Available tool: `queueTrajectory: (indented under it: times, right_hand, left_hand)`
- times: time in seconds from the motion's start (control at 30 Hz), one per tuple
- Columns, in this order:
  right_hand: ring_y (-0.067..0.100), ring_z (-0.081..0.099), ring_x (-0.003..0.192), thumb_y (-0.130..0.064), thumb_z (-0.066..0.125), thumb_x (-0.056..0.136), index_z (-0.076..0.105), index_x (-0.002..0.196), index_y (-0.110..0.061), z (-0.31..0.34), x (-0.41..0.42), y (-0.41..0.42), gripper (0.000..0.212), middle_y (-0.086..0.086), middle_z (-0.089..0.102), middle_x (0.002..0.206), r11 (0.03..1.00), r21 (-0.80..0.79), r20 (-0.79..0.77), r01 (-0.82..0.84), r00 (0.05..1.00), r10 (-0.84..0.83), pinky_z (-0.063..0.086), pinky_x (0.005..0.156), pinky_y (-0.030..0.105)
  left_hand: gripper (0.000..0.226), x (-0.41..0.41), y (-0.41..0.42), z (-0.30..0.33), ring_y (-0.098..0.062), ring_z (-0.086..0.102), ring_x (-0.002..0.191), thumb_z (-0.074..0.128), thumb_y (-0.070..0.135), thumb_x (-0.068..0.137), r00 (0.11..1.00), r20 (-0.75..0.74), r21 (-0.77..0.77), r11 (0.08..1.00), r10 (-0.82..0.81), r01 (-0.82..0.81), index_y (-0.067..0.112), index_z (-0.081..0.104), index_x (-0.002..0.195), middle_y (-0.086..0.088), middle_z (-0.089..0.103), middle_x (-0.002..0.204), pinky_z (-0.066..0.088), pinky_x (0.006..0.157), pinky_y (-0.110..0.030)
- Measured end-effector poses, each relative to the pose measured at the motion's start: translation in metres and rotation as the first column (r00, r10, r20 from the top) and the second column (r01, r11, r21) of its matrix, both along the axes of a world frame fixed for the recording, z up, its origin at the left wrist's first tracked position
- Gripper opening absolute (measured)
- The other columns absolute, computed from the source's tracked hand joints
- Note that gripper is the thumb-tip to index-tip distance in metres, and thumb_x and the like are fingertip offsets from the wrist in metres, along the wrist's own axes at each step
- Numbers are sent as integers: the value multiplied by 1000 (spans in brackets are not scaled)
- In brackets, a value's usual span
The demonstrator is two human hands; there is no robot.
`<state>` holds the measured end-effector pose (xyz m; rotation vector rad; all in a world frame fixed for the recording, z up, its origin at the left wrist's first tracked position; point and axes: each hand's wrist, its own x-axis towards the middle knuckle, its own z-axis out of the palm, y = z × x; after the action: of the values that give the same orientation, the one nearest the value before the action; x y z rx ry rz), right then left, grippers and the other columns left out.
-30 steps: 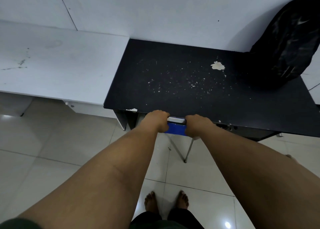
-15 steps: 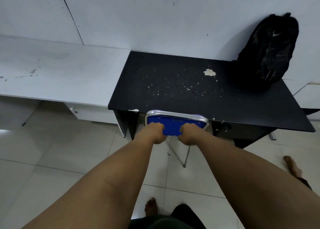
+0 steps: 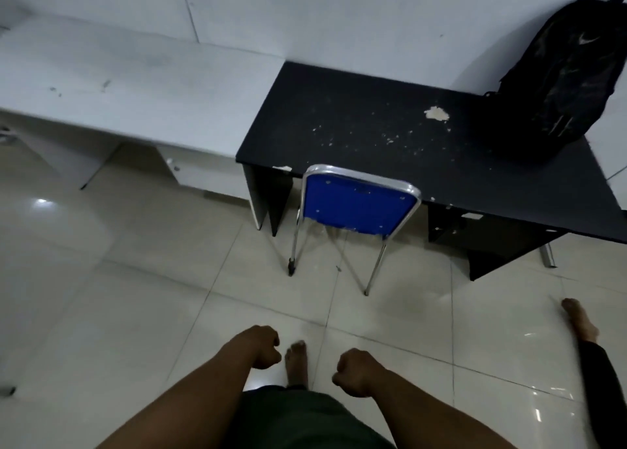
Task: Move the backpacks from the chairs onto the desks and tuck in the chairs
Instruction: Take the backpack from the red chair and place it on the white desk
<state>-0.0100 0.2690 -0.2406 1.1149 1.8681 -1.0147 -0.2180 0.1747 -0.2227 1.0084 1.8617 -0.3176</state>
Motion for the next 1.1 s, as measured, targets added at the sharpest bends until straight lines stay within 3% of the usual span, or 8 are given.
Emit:
queueTrajectory:
  times: [0.1,0.2,0.33,0.47,0.77,0.93,1.03,1.1]
  right_hand:
    - [15,56,77,-32,51,94,54,74,-11,-8,29,-23,29,1,55,80,1000,20,-2,3,1000,-3,46,77,26]
    - [22,63,86,-27,53,93,67,96,4,-11,48,-45,34,12,69,99,994,73,-56,80,996,-76,47,72,27]
    - [26,65,102,-26,56,91,66,112,5,-5,54,-76,39,15,69,112,998,51,-60,48,997,-45,53,86,35]
    - [24,62,105,-27,54,93,66,112,1,1,41,-94,36,12,67,114,997,56,-78,-51,995,55,51,85,30]
    - [30,64,106,-23,54,89,66,111,5,19,-18,-140,37,17,69,113,974,134,-117,-184,973,200,53,87,39]
    - [25,59,77,-19,52,85,57,69,-2,17,-50,-187,24,11,61,74,958,129,-88,-256,959,268,42,62,29]
    - [32,67,100,-19,54,87,67,98,8,17,-74,-228,32,18,71,101,962,125,-116,-245,959,259,56,82,42]
    - [26,66,90,-19,52,88,65,87,6,16,-91,-259,28,16,69,92,955,114,-112,-274,952,286,54,77,38]
  left_hand:
    - [51,10,-39,-4,-22,40,137,53,36,97,996,-19,33,996,89,-88,21,44,145,-5,38,153,35,110,-31]
    - [49,29,-74,-5,-21,37,140,52,35,97,989,12,20,988,150,-150,20,46,144,-4,37,154,33,111,-30]
    - [47,51,-104,-1,-22,43,136,53,33,97,959,69,10,961,276,-278,18,50,141,-6,42,151,37,107,-27]
    - [52,59,-127,5,-23,44,134,56,34,94,917,101,17,921,387,-390,20,49,143,-5,43,152,39,108,-28]
    - [46,37,-215,18,-21,51,125,58,38,96,816,91,74,813,571,-577,20,54,137,-6,52,140,41,100,-27]
    - [47,16,-274,19,-22,47,130,57,39,96,785,82,80,781,614,-620,20,53,139,-6,45,146,40,104,-29]
    - [46,-4,-316,20,-22,48,130,57,39,96,777,80,100,771,624,-629,21,53,138,-5,46,146,40,104,-29]
    - [46,-18,-347,20,-22,46,131,56,38,96,777,75,105,770,624,-629,21,53,138,-5,45,147,39,104,-29]
